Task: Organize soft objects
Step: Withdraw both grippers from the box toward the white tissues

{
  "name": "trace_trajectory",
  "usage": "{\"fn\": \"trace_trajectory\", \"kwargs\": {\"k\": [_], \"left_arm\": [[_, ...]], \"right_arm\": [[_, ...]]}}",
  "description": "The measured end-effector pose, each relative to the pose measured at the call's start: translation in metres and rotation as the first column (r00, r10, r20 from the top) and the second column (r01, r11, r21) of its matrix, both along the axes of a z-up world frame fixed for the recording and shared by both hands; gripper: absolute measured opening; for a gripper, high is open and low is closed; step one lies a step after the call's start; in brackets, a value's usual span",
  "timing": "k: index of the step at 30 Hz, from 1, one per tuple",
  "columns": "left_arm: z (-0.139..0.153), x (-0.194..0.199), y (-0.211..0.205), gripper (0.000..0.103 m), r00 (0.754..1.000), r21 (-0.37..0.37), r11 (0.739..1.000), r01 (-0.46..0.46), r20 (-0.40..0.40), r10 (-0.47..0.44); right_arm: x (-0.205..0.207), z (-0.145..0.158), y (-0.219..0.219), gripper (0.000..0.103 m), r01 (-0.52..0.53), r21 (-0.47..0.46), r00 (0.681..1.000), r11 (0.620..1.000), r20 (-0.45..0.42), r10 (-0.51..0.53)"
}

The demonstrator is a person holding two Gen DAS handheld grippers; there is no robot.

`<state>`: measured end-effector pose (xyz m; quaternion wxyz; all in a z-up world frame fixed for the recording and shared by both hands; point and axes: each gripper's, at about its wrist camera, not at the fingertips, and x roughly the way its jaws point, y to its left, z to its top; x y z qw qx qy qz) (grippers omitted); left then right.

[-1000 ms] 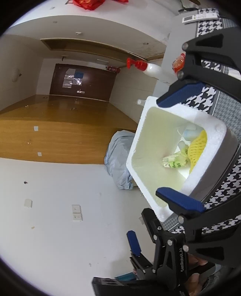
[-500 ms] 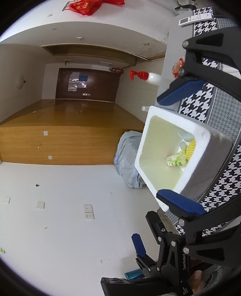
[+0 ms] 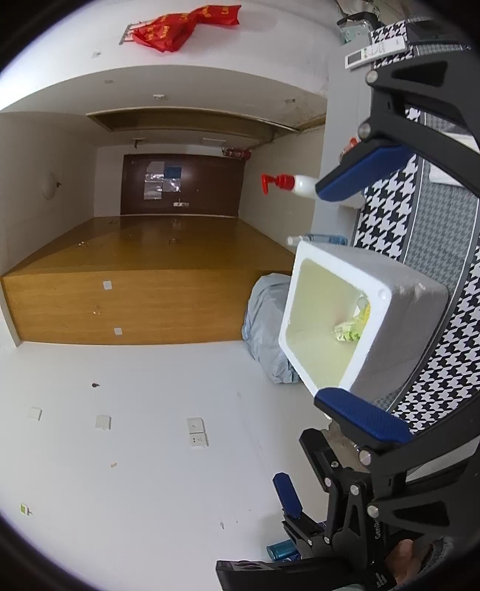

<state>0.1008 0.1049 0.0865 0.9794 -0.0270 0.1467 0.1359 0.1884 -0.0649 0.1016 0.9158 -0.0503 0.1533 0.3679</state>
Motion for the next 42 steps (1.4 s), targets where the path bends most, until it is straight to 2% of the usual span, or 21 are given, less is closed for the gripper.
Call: {"fn": "trace_trajectory", "kwargs": {"k": [7, 26, 35, 42], "left_arm": [[0.007, -0.005, -0.017, 0.102, 0.999, 0.016, 0.999, 0.033, 0.016, -0.033], [0.014, -0.021, -0.046, 0.102, 0.994, 0.035, 0.995, 0.093, 0.057, -0.094], [0.002, -0.018, -0.051, 0.102, 0.991, 0.014, 0.992, 0.123, 0.051, -0.123], [-0.011, -0.017, -0.057, 0.102, 0.989, 0.004, 0.991, 0.136, 0.056, -0.136]], "right_arm": [[-0.011, 0.004, -0.02, 0.102, 0.032, 0.001, 0.999, 0.999, 0.043, -0.032], [-0.029, 0.003, -0.057, 0.102, 0.079, 0.034, 0.993, 0.996, 0.085, -0.082], [-0.035, -0.004, -0.065, 0.102, 0.094, 0.038, 0.989, 0.995, 0.107, -0.097], [-0.032, -0.016, -0.07, 0.102, 0.11, 0.042, 0.989, 0.993, 0.092, -0.114]]}}
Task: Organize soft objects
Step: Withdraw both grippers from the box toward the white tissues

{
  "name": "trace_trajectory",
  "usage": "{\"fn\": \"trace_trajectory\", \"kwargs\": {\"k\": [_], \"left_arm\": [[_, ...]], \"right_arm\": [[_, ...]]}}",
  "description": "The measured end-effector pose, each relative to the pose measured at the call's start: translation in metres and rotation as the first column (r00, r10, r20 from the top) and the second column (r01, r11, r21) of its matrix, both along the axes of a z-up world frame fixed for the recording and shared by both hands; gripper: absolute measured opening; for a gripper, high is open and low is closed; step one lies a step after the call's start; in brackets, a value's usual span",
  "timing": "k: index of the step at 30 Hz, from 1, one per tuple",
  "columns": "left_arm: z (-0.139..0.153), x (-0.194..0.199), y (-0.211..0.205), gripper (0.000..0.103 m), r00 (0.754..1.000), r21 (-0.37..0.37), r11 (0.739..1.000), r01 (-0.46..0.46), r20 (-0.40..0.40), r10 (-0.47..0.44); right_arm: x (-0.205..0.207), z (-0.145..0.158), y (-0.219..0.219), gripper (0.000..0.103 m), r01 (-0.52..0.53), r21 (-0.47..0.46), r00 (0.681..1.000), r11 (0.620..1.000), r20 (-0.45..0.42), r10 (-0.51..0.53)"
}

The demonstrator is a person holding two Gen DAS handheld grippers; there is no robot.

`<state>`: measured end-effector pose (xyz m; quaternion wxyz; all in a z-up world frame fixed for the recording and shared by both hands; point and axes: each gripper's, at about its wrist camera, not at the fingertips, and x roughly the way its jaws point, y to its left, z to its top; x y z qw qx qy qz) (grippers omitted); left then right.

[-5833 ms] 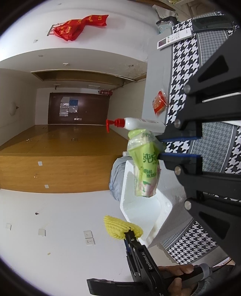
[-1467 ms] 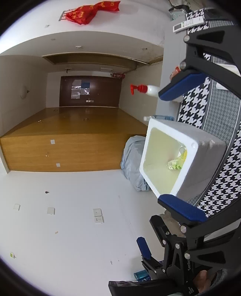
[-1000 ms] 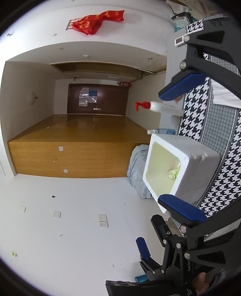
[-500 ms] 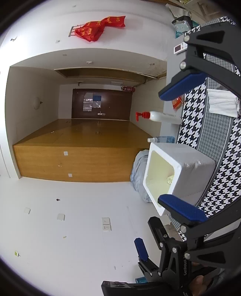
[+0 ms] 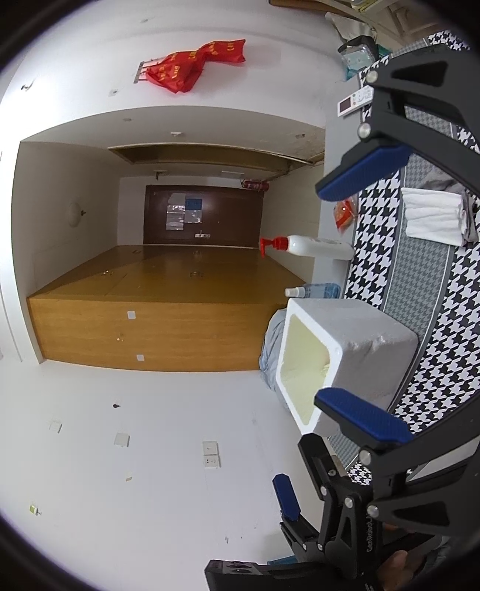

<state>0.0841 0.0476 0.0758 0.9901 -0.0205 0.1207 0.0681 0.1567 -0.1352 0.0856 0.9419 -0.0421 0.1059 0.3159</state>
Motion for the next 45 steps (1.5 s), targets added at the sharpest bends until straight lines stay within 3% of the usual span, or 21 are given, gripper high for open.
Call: {"fn": "trace_trajectory", "kwargs": {"k": [18, 45], "left_arm": [[-0.037, 0.001, -0.005, 0.102, 1.0, 0.009, 1.0, 0.027, 0.01, -0.027], [-0.074, 0.021, -0.014, 0.102, 0.994, -0.018, 0.998, 0.058, -0.09, -0.06]], "right_arm": [[0.008, -0.037, -0.019, 0.102, 0.057, 0.006, 0.997, 0.998, -0.055, -0.056], [0.018, -0.071, -0.035, 0.102, 0.101, 0.004, 0.986, 0.995, -0.134, -0.099]]}}
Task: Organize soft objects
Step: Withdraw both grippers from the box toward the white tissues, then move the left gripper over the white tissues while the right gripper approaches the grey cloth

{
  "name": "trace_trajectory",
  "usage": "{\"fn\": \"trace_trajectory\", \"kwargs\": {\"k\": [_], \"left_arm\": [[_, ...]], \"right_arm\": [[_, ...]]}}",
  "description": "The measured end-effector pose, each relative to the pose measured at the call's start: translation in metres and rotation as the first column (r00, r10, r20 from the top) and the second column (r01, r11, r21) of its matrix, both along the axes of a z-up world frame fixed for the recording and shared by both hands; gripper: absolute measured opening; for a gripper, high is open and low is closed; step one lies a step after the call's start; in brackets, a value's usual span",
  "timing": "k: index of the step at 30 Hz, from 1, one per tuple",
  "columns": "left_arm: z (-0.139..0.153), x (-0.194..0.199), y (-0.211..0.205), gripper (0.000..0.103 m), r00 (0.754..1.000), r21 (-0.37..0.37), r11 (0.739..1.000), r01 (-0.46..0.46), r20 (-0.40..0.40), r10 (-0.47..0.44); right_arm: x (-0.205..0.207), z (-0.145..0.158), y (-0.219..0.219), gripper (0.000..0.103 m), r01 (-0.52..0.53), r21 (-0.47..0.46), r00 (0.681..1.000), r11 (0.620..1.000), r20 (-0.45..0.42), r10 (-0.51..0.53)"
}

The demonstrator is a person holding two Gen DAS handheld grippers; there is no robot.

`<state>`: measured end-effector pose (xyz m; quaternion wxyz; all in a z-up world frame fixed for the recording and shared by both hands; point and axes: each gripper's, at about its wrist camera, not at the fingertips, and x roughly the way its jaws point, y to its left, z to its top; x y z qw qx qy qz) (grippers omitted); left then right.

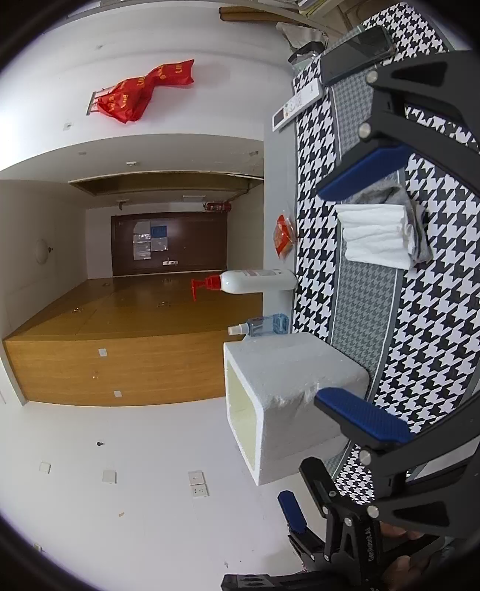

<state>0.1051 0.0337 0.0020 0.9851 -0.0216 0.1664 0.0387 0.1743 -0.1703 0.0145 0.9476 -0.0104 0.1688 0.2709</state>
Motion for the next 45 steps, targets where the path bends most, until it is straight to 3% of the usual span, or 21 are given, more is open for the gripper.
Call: {"fn": "trace_trajectory", "kwargs": {"k": [17, 27, 45], "left_arm": [[-0.01, 0.022, -0.022, 0.102, 0.996, -0.02, 0.997, 0.072, -0.053, -0.073], [-0.016, 0.04, -0.052, 0.102, 0.984, -0.013, 0.988, 0.154, -0.093, -0.155], [-0.024, 0.059, -0.089, 0.102, 0.961, -0.019, 0.972, 0.233, -0.149, -0.233]], "right_arm": [[0.009, -0.009, -0.014, 0.102, 0.06, -0.022, 0.998, 0.998, -0.029, -0.061], [0.01, -0.014, -0.046, 0.102, 0.151, -0.025, 0.987, 0.988, -0.05, -0.152], [0.018, -0.028, -0.077, 0.102, 0.198, -0.043, 0.976, 0.979, -0.086, -0.202]]}}
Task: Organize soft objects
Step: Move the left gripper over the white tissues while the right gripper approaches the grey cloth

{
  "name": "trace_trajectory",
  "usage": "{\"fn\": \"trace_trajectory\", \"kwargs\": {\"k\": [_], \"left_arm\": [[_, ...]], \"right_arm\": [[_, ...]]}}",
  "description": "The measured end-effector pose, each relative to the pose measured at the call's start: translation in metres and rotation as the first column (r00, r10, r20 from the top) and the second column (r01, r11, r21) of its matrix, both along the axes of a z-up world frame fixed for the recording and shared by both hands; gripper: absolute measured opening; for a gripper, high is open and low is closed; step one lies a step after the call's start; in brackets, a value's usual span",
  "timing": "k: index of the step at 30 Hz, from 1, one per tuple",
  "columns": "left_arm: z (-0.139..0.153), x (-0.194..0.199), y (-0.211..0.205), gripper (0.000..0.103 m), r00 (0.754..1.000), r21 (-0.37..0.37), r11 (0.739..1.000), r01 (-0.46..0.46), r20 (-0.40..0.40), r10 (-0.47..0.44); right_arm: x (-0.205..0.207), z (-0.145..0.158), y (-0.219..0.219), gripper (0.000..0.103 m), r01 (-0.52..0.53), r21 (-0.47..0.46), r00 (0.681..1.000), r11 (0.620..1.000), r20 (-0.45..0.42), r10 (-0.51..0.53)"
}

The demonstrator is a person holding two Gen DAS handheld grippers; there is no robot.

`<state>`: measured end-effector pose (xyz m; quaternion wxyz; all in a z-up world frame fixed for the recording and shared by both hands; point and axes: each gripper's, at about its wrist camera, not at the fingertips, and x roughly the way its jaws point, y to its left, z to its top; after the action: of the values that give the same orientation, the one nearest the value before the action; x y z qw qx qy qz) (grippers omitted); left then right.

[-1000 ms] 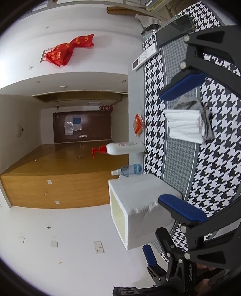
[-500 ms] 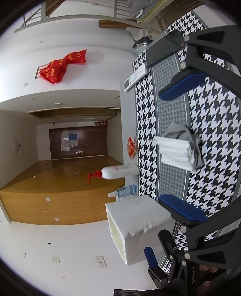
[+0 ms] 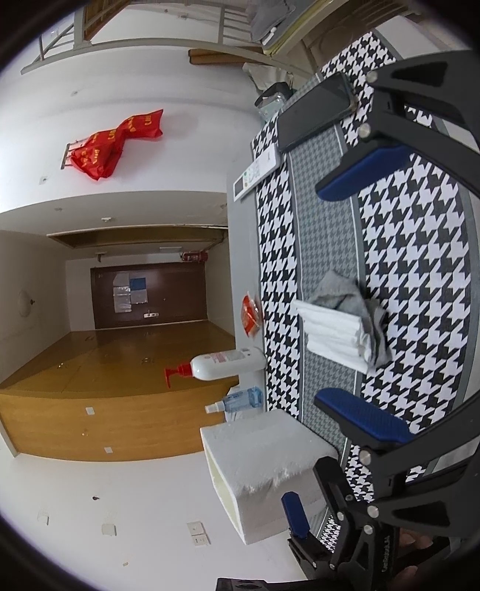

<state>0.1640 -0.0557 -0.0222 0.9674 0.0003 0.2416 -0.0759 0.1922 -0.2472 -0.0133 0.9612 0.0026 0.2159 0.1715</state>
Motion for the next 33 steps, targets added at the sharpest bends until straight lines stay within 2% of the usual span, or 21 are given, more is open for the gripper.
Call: {"fn": "trace_trajectory", "kwargs": {"k": [20, 28, 33], "left_arm": [[-0.019, 0.038, -0.021, 0.102, 0.994, -0.009, 1.0, -0.018, -0.108, 0.017], [-0.027, 0.055, -0.027, 0.102, 0.985, 0.008, 0.998, -0.06, -0.163, 0.06], [-0.028, 0.064, -0.033, 0.102, 0.983, 0.021, 0.997, -0.079, -0.163, 0.082]], "right_arm": [[0.026, -0.022, -0.017, 0.102, -0.003, -0.001, 0.997, 1.0, -0.077, 0.003], [0.042, -0.033, -0.025, 0.102, 0.006, -0.009, 0.992, 1.0, -0.123, -0.007], [0.048, -0.034, -0.026, 0.102, -0.005, -0.037, 0.992, 0.999, -0.13, 0.0]]}}
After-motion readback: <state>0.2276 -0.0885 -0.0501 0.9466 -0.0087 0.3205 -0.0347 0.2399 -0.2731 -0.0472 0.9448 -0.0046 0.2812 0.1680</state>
